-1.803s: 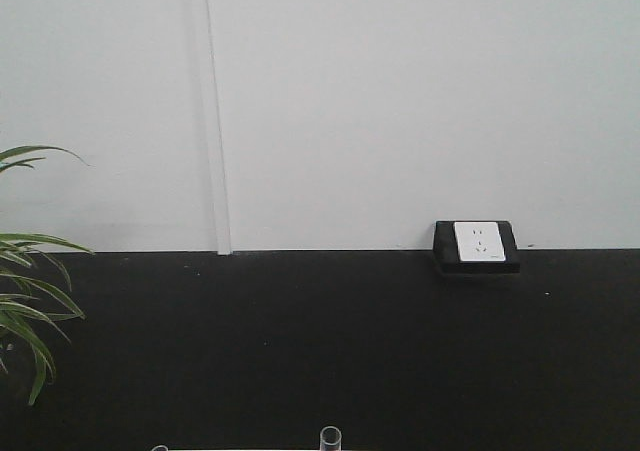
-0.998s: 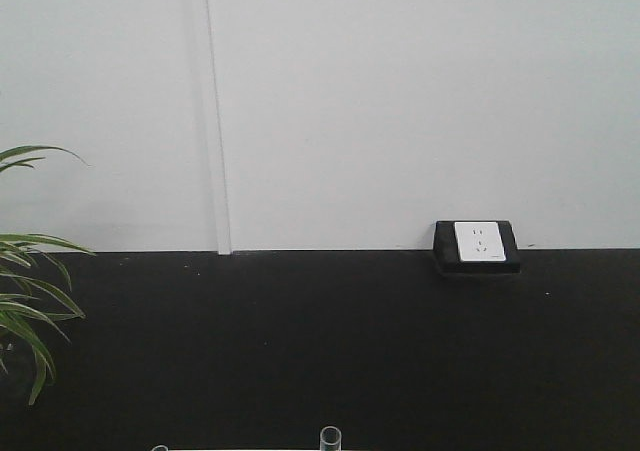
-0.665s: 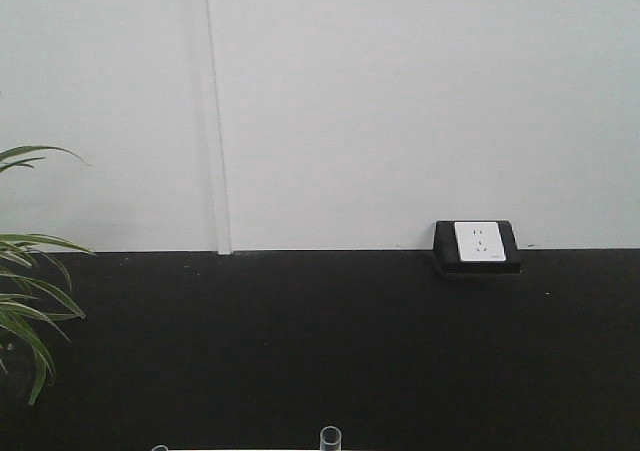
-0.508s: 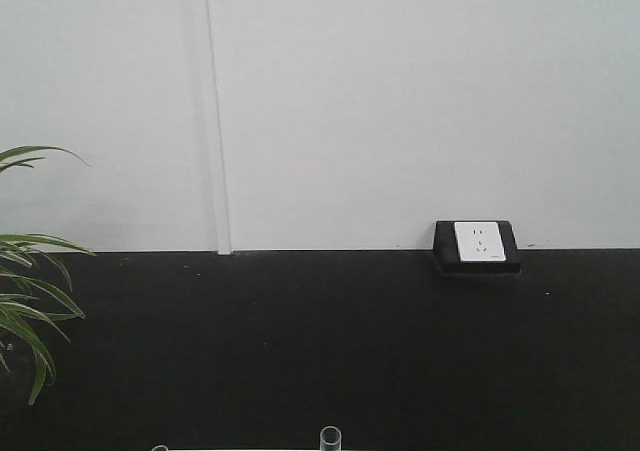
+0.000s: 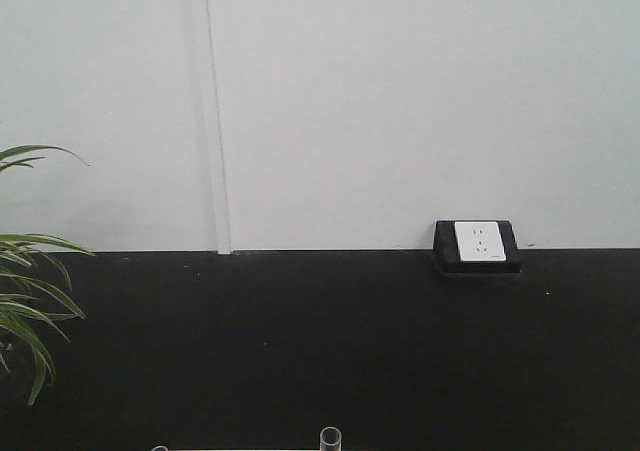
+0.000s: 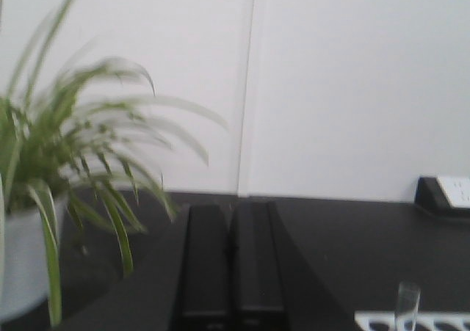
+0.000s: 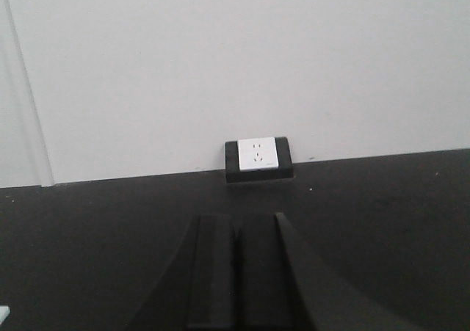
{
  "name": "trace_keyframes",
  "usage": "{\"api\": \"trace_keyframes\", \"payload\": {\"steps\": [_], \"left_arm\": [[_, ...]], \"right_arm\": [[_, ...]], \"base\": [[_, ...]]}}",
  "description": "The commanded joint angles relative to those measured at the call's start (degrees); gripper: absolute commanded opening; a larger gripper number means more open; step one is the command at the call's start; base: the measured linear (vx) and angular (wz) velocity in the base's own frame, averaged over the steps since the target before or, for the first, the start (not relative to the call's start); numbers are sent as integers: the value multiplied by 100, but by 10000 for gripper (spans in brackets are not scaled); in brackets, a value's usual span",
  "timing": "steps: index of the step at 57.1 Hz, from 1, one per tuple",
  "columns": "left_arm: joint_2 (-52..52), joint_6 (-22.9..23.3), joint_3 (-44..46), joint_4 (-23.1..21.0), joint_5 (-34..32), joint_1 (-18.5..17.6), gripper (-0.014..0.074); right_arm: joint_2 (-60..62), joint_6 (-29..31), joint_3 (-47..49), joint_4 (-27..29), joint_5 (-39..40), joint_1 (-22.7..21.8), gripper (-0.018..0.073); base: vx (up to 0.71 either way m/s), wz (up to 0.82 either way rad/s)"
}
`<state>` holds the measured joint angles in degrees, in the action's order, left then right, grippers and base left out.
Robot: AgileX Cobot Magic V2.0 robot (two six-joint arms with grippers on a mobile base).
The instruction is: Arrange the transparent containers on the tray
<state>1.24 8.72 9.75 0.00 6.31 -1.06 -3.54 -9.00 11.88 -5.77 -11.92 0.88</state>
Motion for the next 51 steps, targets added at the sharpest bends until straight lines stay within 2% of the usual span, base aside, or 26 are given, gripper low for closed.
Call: {"api": "trace_keyframes", "payload": {"steps": [1,6,13,21,33,42,51], "left_arm": [[490,-237,1051,274,229,-9,-6],[1130,-373,1776,419,513,-9,-6],[1827,-399,2312,397,382,-9,-6],[2444,-393,2365,394,134,-9,-6],[3188,-401,2359,399,246,-9,17],[3805,-561,2359,419,443,-9,108],[4453,-744,2359,395,470,-9,280]], "right_arm": [[-539,218,982,-313,-137,-28,-11],[-1081,348,1563,-579,-336,-28,-11],[-1730,322,1967,-662,-336,-28,-8],[-2293,310,2069,-657,-321,-28,-5],[-2814,279,2069,-565,-348,-28,29],[-2913,274,2069,-154,-348,-28,116],[-2913,279,2069,-154,-374,-28,256]], "base": [[0,0],[0,0],[0,0],[0,0],[0,0],[0,0],[0,0]]}}
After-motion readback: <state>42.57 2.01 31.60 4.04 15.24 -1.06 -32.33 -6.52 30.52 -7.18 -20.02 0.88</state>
